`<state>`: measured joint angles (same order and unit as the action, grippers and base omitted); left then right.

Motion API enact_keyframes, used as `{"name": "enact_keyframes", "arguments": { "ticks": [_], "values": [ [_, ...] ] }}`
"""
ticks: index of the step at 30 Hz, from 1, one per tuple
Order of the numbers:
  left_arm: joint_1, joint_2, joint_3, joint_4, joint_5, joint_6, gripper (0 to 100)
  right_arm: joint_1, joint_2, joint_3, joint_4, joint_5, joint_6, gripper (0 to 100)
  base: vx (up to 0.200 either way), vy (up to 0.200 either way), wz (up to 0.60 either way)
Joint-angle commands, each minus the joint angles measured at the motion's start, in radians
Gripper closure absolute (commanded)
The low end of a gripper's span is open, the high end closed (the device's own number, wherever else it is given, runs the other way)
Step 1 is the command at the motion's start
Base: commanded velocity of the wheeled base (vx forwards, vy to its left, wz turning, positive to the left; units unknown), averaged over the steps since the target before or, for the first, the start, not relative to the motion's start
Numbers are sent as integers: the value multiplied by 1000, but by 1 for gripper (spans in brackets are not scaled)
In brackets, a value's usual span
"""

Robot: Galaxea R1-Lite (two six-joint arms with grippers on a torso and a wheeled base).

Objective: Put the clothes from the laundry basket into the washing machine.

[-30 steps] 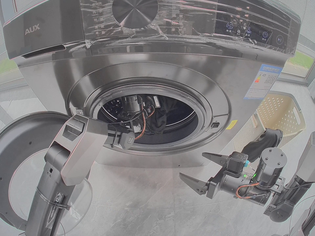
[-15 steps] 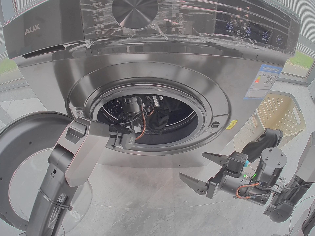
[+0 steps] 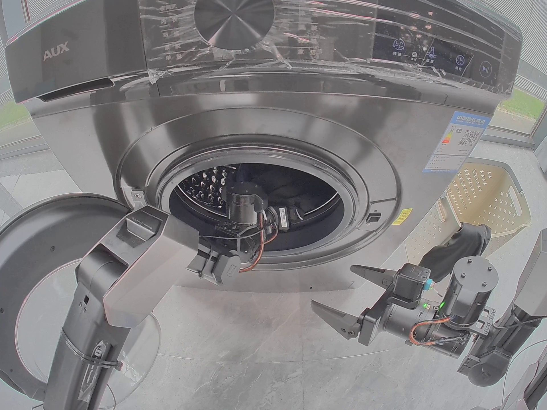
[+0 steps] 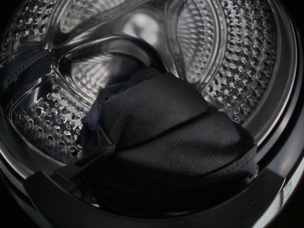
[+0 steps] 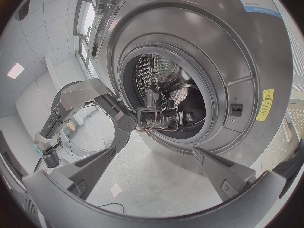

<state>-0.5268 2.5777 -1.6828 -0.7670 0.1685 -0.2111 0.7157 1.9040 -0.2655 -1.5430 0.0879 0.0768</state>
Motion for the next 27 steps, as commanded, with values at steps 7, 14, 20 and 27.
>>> {"name": "enact_keyframes", "arguments": {
  "ticks": [7, 14, 20, 27],
  "values": [
    [14, 62, -140, -9, 5, 7, 100, 1, 1, 0, 0, 1, 1, 0, 0, 0, 0],
    [37, 101, -310, -31, 60, 2, 100, 2, 7, -1, 0, 1, 1, 0, 0, 0, 0],
    [48, 116, -317, -49, 75, 2, 100, 8, 7, -1, 0, 1, 1, 0, 0, 0, 0],
    [36, 65, -258, -40, 77, 2, 0, 8, 6, -1, 0, 1, 1, 0, 0, 0, 0]
  ]
}}
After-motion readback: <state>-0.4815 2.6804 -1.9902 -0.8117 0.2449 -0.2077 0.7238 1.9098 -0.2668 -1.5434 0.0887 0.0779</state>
